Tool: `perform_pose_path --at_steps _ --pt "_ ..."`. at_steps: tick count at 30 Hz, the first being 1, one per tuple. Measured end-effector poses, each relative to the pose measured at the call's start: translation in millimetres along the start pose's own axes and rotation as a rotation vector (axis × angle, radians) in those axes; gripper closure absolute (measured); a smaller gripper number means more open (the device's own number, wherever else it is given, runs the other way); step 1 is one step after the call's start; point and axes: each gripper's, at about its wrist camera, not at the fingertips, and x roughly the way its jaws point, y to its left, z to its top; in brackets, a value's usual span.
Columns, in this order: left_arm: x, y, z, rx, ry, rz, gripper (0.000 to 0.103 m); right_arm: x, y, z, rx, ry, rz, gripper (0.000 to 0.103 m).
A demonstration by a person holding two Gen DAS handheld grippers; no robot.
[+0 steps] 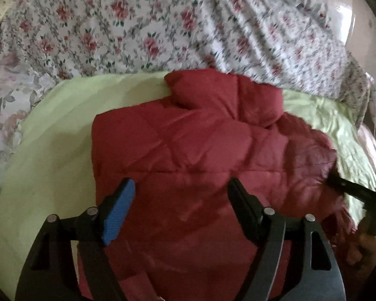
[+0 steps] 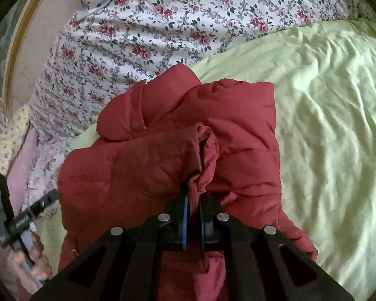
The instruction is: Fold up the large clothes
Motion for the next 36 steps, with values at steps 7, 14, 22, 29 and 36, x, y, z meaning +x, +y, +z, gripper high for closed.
perform_pose_path --at_steps 7,14,22,29,36 --pt "45.2 9.4 -14.4 -0.011 0.099 0.024 0.028 -16.0 8.8 1.9 -0.028 -0.023 -0.047 0.071" --pt "49.6 4.0 -22.3 -0.007 0.088 0.049 0.028 -50.7 56.1 2.4 -0.160 -0.161 -0.065 0.053" --pt "48.3 5.4 -24.2 -0.004 0.086 0.061 0.026 29.4 60.1 -19.4 -0.283 0.035 -0.246 0.049" --pt "17.0 15.3 -26.6 -0.030 0.045 0.095 0.027 35.7 49.6 -21.7 -0.253 0.040 -0.251 0.052" --pt "44.2 25.6 -35.9 -0.064 0.100 0.082 0.026 38.3 47.8 -20.4 -0.249 0.045 -0.246 0.052"
